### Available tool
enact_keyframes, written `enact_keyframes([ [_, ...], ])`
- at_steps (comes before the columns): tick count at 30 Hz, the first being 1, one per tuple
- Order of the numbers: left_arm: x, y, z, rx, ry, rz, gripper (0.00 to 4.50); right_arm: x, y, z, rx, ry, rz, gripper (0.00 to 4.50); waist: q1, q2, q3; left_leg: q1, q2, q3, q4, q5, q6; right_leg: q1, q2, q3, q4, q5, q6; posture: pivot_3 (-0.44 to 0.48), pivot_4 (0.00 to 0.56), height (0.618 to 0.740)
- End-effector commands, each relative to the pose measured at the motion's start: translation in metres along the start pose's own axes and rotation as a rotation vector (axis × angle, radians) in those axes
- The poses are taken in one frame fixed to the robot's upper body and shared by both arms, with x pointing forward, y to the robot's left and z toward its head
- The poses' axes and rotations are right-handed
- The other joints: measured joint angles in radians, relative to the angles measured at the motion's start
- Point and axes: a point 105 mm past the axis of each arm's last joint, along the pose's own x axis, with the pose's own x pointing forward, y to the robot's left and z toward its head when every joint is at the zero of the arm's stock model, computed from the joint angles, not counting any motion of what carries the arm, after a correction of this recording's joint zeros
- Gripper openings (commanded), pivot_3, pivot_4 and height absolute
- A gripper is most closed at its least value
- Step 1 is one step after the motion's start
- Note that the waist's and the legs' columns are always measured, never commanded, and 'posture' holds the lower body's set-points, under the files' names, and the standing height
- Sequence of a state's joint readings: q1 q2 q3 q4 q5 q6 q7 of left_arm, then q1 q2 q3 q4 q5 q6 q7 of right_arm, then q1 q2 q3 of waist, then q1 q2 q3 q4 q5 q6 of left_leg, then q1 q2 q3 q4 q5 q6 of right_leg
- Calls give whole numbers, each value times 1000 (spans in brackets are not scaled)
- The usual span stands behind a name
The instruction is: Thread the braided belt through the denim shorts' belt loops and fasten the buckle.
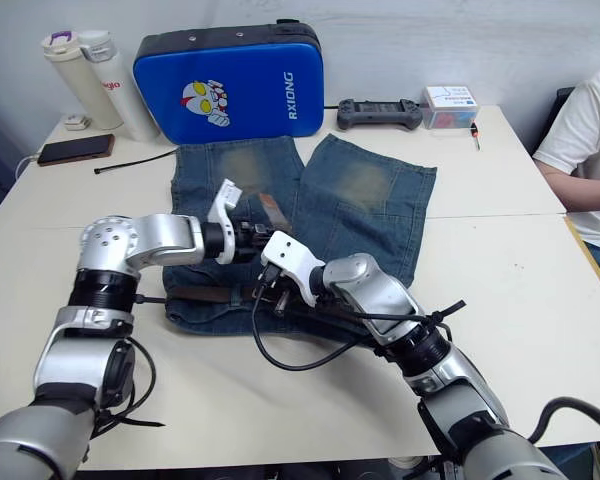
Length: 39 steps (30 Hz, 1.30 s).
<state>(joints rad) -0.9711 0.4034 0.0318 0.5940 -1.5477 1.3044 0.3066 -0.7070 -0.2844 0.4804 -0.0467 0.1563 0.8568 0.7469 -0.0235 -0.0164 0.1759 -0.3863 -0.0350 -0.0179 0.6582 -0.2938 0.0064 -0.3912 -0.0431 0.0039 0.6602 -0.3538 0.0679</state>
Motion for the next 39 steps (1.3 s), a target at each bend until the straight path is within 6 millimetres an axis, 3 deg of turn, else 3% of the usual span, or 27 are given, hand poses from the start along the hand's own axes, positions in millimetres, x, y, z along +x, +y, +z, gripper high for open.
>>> enact_keyframes([
  [1,14,-52,12,101,12,-191,32,10,15,-66,145,223,15,0,4,0,0,0,-1,0,0,0,0,0,-1,0,0,0,0,0,150,740],
  [6,31,-73,11,149,70,-254,32,7,15,-65,144,210,7,0,23,0,0,0,-2,0,-1,0,0,0,-2,0,-1,0,0,0,150,740],
  [9,36,-97,14,191,94,-343,32,7,18,-65,154,203,16,0,23,0,0,0,-4,-1,-3,0,0,0,-4,0,-2,1,1,0,150,740],
  [18,13,-122,15,247,162,-524,32,7,22,-71,214,247,42,0,22,0,0,-1,-5,-1,-8,1,0,-2,-5,-1,-3,1,1,0,150,740],
  [28,-9,-100,1,252,225,-516,32,13,11,-53,0,154,39,0,12,1,0,-1,-4,-1,-9,2,0,-3,-4,0,-3,1,1,0,150,740],
  [39,-29,-64,-14,199,220,-458,32,10,2,-55,-56,160,-9,0,-6,1,0,0,-3,-1,-10,3,-1,-4,-3,0,-1,1,1,0,150,740],
])
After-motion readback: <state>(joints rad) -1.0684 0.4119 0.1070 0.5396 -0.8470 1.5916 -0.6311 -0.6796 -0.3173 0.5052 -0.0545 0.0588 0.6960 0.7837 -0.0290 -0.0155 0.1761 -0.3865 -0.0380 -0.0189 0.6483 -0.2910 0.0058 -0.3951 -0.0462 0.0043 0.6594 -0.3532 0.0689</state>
